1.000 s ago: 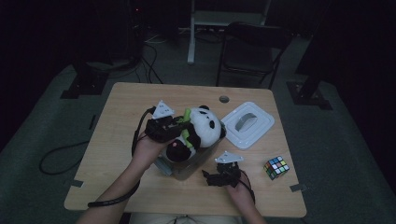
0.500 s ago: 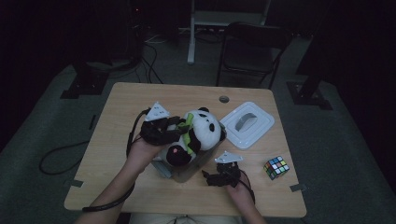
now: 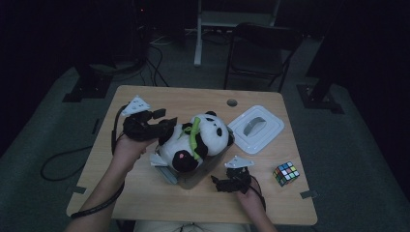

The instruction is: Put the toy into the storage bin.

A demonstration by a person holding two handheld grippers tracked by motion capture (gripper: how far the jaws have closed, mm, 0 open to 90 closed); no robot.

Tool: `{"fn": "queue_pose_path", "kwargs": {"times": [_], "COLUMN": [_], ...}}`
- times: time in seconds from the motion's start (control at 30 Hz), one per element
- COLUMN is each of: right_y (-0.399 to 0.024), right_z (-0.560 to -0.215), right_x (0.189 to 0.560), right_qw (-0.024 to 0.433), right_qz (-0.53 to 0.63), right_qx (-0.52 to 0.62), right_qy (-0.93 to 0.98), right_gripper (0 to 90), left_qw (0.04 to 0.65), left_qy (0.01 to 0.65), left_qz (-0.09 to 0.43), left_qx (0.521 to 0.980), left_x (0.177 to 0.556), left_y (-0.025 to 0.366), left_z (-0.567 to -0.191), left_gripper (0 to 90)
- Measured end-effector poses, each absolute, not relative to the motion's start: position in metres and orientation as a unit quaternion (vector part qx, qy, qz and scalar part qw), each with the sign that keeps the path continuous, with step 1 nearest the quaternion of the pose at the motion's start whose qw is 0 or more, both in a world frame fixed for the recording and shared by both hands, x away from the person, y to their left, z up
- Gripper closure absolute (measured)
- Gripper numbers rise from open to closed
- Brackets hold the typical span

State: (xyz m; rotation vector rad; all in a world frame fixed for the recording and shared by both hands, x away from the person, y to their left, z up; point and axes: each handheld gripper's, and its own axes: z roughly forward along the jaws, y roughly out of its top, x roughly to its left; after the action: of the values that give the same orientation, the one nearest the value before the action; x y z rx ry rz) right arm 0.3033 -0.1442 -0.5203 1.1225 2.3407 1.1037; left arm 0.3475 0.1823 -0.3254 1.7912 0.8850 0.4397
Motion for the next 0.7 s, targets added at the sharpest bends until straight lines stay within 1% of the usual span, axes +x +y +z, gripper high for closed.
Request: {"fn": "queue_pose_path", "kwargs": {"times": [0.17,0.2,0.27,0.33,0.37,0.4,0.43,0.47,0.53,0.6,0.67,0.7], "right_y": [-0.143,-0.143,-0.142,-0.142,-0.142,-0.142,-0.143,-0.144,-0.144,-0.144,-0.144,-0.144], "right_z": [-0.522,-0.522,-0.522,-0.521,-0.520,-0.520,-0.519,-0.519,-0.519,-0.518,-0.518,-0.518], "right_x": [0.303,0.304,0.303,0.303,0.303,0.303,0.303,0.304,0.305,0.305,0.304,0.304], "right_qw": [0.156,0.157,0.156,0.157,0.155,0.157,0.158,0.157,0.156,0.156,0.156,0.156], "right_qz": [0.383,0.382,0.382,0.383,0.385,0.386,0.386,0.386,0.387,0.388,0.388,0.388], "right_qx": [0.391,0.390,0.390,0.389,0.390,0.390,0.390,0.391,0.393,0.393,0.393,0.393], "right_qy": [0.822,0.823,0.823,0.823,0.822,0.821,0.821,0.821,0.819,0.819,0.819,0.819], "right_gripper": [13.1,13.1,13.1,13.1,13.1,13.1,13.1,13.1,13.1,13.1,13.1,13.1], "left_qw": [0.521,0.524,0.514,0.483,0.477,0.475,0.475,0.473,0.469,0.472,0.464,0.464], "left_qy": [0.383,0.384,0.387,0.405,0.408,0.409,0.409,0.416,0.423,0.431,0.439,0.439], "left_qz": [0.203,0.207,0.218,0.247,0.251,0.244,0.244,0.237,0.232,0.227,0.221,0.221], "left_qx": [0.735,0.731,0.734,0.736,0.737,0.740,0.740,0.739,0.740,0.735,0.737,0.737], "left_x": [0.355,0.357,0.361,0.362,0.363,0.365,0.365,0.368,0.373,0.377,0.383,0.383], "left_y": [0.201,0.205,0.211,0.213,0.214,0.216,0.216,0.220,0.224,0.229,0.234,0.234], "left_z": [-0.329,-0.331,-0.336,-0.342,-0.345,-0.348,-0.348,-0.355,-0.361,-0.369,-0.377,-0.377], "left_gripper": [43.9,42.5,35.8,26.5,26.1,22.4,15.4,14.7,8.1,8.0,0.4,0.4]}}
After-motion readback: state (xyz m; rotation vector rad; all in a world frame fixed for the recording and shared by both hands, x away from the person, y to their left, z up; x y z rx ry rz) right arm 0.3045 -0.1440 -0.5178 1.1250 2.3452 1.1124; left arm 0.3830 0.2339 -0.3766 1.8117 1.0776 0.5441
